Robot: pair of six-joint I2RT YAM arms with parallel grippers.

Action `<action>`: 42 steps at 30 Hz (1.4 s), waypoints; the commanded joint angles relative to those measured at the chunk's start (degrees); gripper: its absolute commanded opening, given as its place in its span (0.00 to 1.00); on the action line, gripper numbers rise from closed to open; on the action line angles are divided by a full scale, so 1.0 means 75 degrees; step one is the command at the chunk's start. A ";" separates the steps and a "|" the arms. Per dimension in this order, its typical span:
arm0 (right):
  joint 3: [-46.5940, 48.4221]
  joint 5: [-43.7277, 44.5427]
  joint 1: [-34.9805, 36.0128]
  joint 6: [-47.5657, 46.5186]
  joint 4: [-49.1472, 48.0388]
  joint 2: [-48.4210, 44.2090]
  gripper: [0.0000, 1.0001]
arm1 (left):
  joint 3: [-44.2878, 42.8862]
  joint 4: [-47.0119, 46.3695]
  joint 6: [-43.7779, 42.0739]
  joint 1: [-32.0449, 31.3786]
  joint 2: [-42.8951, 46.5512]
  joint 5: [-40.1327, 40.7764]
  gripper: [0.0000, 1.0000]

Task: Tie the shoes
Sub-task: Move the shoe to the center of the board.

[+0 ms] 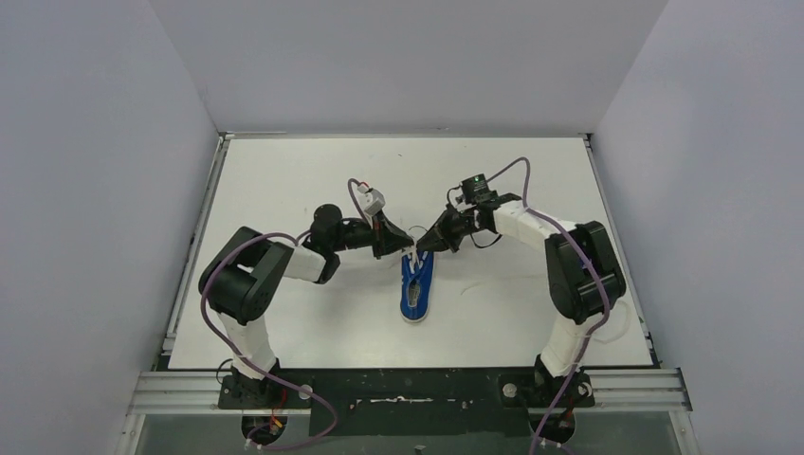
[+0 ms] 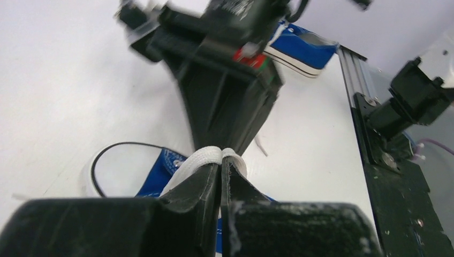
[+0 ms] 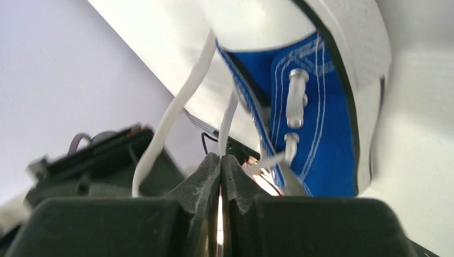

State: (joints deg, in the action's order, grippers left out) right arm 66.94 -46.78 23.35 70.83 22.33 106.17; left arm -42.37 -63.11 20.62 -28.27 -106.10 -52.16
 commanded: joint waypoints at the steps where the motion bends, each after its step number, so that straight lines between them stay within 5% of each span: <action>1: 0.0081 0.0618 -0.0276 -0.1338 0.0815 -0.1153 0.00 | 0.0371 -0.0933 0.0530 0.0150 0.0310 0.1193 0.00; 14: 0.0720 0.3190 0.0120 -0.5185 0.2220 -0.2417 0.00 | 0.0705 -0.1878 0.1843 -0.0105 0.0149 0.1319 0.00; 16: 0.0527 0.2670 -0.0138 -0.5412 0.1986 -0.2435 0.00 | 0.0733 -0.1832 0.1808 -0.0129 0.0198 0.1357 0.00; 22: 0.0982 0.1688 -0.0028 -0.7269 0.1330 -0.1626 0.27 | 0.0645 -0.1487 0.1692 -0.0104 0.0184 0.1245 0.00; 28: -0.0852 0.1530 0.0118 -0.9825 -0.1816 -0.2404 0.32 | 0.0609 -0.1605 0.1791 -0.0034 -0.0021 0.1122 0.00; 42: -0.0791 0.0188 0.0290 -1.1444 -0.3142 -0.1031 0.39 | 0.0587 -0.1747 0.1945 0.0042 -0.0158 0.1042 0.00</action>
State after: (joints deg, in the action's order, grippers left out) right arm 59.11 -40.93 24.12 -8.95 3.73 96.09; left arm -36.97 -71.20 34.87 -28.42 -106.78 -43.72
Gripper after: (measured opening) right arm 0.375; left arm 0.006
